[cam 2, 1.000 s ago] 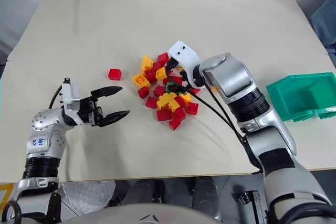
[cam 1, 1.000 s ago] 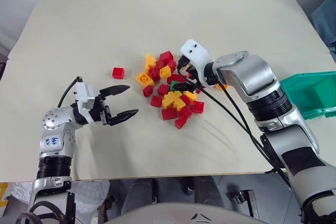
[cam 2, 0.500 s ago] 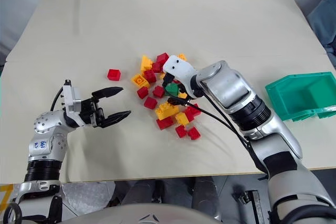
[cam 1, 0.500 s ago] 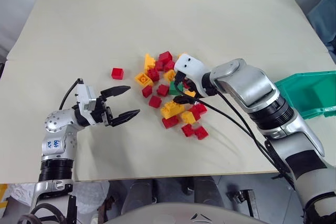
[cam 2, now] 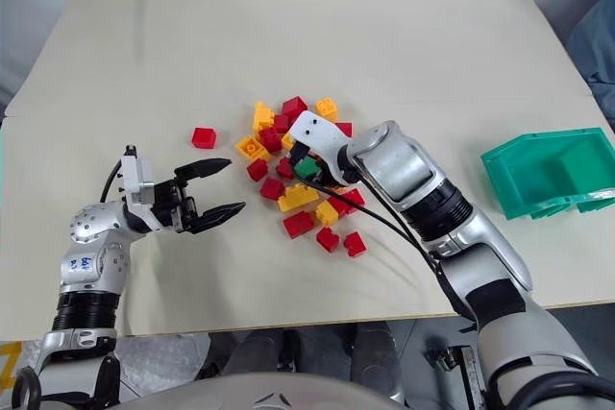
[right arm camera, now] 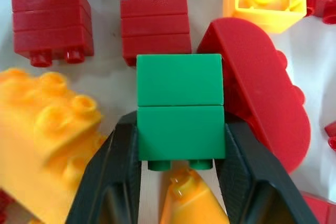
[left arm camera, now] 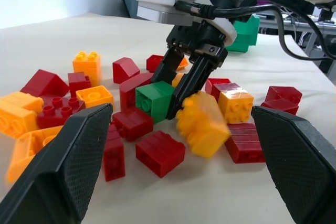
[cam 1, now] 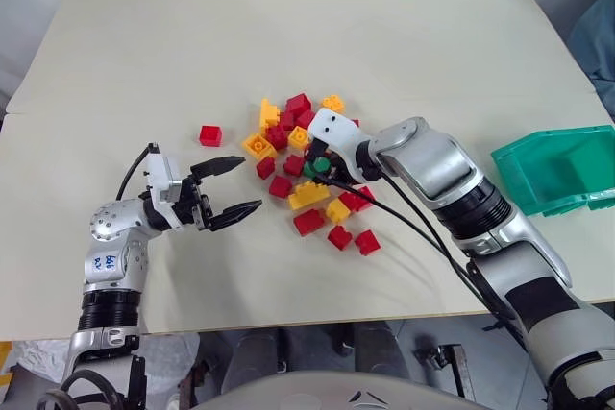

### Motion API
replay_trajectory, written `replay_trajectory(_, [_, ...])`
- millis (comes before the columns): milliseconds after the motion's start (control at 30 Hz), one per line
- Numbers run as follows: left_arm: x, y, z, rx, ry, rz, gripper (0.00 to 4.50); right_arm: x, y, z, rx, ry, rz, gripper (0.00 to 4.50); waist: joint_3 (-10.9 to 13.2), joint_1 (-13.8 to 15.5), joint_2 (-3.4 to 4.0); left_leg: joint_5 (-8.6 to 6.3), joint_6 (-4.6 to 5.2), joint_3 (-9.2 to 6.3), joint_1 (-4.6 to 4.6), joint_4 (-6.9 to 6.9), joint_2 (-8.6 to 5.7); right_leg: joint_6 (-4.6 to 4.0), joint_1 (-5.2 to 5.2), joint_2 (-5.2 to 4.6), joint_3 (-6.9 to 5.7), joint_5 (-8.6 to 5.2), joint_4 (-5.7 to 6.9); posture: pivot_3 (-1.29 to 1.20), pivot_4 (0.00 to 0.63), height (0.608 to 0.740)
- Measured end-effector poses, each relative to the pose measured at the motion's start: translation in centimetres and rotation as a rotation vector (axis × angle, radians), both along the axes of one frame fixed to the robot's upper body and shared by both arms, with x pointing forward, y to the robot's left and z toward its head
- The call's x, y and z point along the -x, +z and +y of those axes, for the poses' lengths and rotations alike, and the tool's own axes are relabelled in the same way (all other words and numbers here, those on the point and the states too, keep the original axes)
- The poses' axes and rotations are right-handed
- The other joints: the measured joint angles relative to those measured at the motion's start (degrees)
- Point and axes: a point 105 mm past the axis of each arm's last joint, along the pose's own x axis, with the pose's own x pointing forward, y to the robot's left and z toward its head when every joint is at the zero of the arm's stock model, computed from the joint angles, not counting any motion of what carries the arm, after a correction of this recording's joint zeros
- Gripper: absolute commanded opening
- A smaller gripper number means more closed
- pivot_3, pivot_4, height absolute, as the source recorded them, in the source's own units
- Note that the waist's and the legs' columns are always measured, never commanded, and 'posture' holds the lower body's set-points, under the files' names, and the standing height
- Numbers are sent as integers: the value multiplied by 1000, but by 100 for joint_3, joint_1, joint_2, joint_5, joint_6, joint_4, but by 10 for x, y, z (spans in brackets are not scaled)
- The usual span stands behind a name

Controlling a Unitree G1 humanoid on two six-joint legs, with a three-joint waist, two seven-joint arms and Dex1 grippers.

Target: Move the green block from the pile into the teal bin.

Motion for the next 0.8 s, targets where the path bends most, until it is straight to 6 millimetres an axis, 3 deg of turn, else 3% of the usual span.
replay_trajectory(233, [-5, 11, -28, 17, -89, -30, 4500, 8, 55, -55, -181, -104, -168, 1492, 1, 120, 0, -2, 2, -1, -14, -2, -2, 1, -7, 3, -6, 1, -13, 0, 150, 740])
replay_trajectory(333, [-8, 18, -44, 17, -127, -47, 4500, 17, 58, -79, -208, -153, -198, 1492, 1, 134, -1, -2, 2, 1, -15, -2, -2, 2, -5, 3, -5, 1, -16, 0, 150, 740])
replay_trajectory(400, [-13, 23, -62, 5, -157, -66, 4500, 23, 59, -112, -213, -253, -228, 1492, 4, 229, -1, -1, 4, -1, -21, 2, -7, 8, -6, 2, -4, 5, -20, 0, 150, 740])
replay_trajectory(567, [-28, 41, -112, -44, -221, -140, 4500, 56, 76, -232, -38, -586, -375, 1492, 3, 376, 2, 3, 18, 34, -53, 7, -14, 37, -4, 6, -11, 21, -62, 0, 150, 740])
replay_trajectory(633, [-32, 42, -127, -60, -230, -147, 4500, 69, 80, -260, 25, -657, -398, 1492, 3, 371, 1, 4, 19, 41, -54, 6, -12, 42, -5, 8, -9, 24, -68, 0, 150, 740])
replay_trajectory(800, [-32, 43, -159, -105, -293, -170, 4500, 84, 81, -305, 146, -789, -405, 1492, 4, 257, 1, 7, 20, 49, -48, 5, -4, 45, -4, 11, -5, 28, -63, 0, 150, 740])
